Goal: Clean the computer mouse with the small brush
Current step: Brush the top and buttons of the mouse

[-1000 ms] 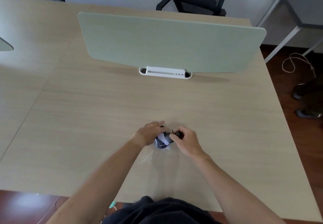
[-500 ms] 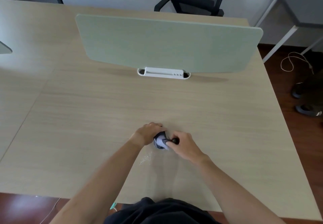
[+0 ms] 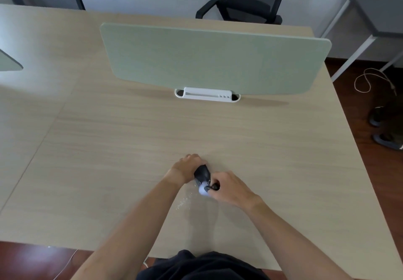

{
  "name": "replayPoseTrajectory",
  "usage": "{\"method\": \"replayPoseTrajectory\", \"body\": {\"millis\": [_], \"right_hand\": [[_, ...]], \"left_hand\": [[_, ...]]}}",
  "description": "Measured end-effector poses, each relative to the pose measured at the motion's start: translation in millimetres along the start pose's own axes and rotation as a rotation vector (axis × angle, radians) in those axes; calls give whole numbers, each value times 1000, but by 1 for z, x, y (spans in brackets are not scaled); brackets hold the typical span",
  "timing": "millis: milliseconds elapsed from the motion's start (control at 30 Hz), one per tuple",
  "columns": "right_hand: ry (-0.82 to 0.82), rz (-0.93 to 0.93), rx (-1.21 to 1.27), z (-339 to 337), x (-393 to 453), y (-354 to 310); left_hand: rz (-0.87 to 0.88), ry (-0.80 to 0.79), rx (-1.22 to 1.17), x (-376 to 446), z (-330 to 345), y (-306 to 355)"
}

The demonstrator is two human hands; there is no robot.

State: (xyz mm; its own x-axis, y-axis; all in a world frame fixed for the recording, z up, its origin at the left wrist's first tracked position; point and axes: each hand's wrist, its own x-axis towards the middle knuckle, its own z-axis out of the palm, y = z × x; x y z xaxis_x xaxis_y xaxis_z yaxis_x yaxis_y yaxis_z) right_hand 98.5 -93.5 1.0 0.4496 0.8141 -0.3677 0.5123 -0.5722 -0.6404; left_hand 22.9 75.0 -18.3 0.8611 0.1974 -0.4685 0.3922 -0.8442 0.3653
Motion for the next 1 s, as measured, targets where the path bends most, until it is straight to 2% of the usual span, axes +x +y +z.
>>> {"method": "replayPoseTrajectory", "body": {"millis": [133,167,233,300,433,500,667,700,800,833,967,1000], "right_hand": [[234,54,151,-3,2,4],[221,54,108,-2,1,5],[88,39,-12,3,-2,9],[26,30,-37,6,-5,16],[247,40,159,11,-6,20],[283,23,172,16,-5,17],[54,38,118,13,2,10],[78,45,160,11,4,7],[284,61,270,11,7,4],[287,58,246,11,7,4],[21,33,101,11,7,7],[-1,27,98,12,8,7]], "left_hand": [[-46,35,-29,0,2,0],[-54,36,-30,0,2,-1],[-56,20,-7,1,1,-1],[-63,11,6,3,1,-2],[-83,32,18,5,4,-3],[-88,34,18,5,4,-4],[-87,29,18,6,3,-5],[-95,36,9,6,3,-5],[-132,44,-35,4,3,-4],[-138,34,-41,4,2,-4],[-133,10,-14,4,0,-6],[-139,9,-17,4,0,-5]]}}
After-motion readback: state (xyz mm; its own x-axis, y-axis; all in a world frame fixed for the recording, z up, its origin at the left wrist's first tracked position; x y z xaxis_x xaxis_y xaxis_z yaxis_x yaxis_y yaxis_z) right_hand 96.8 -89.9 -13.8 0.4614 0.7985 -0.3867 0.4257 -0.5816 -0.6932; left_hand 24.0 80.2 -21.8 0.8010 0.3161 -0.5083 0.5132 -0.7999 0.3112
